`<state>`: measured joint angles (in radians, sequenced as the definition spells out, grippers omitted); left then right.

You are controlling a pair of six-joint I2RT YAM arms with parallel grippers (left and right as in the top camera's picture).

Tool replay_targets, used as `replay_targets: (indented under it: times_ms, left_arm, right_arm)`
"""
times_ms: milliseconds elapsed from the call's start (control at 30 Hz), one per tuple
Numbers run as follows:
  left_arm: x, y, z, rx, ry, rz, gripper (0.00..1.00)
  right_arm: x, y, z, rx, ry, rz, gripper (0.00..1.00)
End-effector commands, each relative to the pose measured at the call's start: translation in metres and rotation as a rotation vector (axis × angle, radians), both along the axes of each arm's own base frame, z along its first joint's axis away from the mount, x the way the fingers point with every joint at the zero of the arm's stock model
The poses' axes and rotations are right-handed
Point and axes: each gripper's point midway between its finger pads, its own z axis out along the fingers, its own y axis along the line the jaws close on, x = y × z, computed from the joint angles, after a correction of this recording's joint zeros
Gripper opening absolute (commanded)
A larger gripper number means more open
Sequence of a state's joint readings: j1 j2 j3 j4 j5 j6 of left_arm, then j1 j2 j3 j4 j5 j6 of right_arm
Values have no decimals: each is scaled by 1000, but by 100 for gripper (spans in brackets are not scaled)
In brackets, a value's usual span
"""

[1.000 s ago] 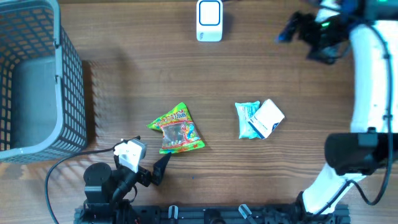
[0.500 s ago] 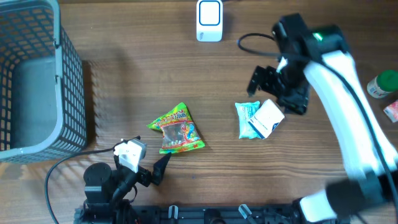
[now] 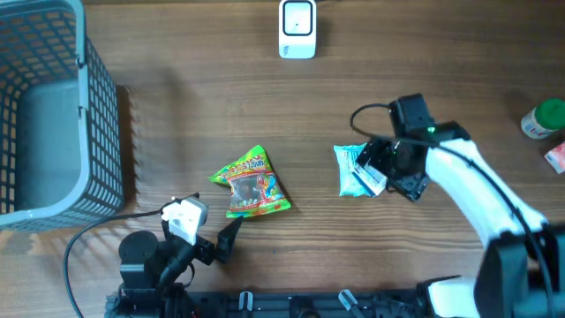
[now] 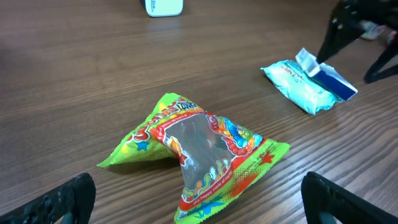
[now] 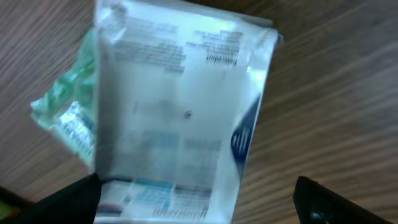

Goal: Scan the item barcode
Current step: 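Reach the right gripper to the white-blue box on the wipes pack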

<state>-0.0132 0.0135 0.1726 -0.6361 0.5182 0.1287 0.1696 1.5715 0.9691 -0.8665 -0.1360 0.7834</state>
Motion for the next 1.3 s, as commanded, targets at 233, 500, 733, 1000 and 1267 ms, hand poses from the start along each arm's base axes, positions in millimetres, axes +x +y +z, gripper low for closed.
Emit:
replay_targets:
  times_ms: [233,500,733,1000,1267]
  left_arm:
    - [0,-1,0,-3,-3,-3,100]
    - [0,-1,0,-3,-4,-3,100]
    - [0,-1,0,-2,-4,-3,100]
    - [0,-1,0,-2,-4,-3,100]
    - [0,-1,0,-2,-4,-3,100]
  right_arm:
    - [30,-16,13,179,-60,-64,100]
    - [33,-23,0,157,-30,-255,100]
    - [26,-26,-36,123,76,-261,100]
    - [25,-35,-58,67,111,-269,100]
    - [29,-28,-56,108,95,-257,92]
